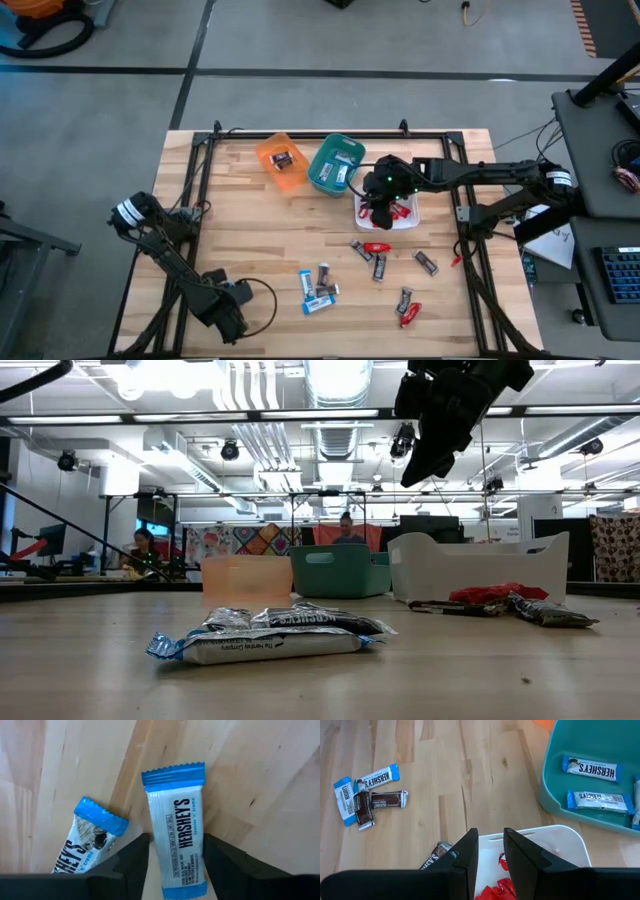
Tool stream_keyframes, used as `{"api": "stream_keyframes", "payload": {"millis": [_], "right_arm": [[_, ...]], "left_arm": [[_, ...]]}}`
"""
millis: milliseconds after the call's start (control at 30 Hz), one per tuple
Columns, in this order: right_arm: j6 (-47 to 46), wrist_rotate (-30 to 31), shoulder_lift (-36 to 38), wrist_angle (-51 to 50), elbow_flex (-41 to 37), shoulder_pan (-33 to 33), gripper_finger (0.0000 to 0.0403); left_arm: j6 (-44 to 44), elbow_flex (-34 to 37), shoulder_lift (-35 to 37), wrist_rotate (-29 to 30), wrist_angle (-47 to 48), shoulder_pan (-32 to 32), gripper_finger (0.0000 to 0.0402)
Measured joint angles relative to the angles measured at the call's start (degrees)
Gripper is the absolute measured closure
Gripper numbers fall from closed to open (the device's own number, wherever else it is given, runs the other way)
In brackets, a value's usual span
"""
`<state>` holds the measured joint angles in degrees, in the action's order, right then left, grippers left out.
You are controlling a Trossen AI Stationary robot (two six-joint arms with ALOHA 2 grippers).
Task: Sort candy
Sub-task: Put the white chocolate bar into the green bin
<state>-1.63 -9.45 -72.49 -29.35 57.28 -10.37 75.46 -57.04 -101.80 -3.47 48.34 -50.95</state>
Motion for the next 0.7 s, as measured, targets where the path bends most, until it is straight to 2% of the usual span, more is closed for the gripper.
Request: {"api": "stream_keyframes", "payload": {"millis": [367,533,700], "right_arm": [[0.34,0.0,-0.02,0.03,-0.02,0.0,0.0319],[0.87,0.02,-0.02,0.05,0.0,0.0,0.0319],[1.24,0.02,-0.02,0.08,-0.01,0.0,0.0319]], "left_arm": [[0.02,0.14,0.17,0.77,-2.22,-0.39,0.0372],[0.02,0.35,1.85,1.36,-2.54,-0.4,0.0385],[-2.26,-0.91,4.0,8.58,-2.26,-0.3,0.0382]]}}
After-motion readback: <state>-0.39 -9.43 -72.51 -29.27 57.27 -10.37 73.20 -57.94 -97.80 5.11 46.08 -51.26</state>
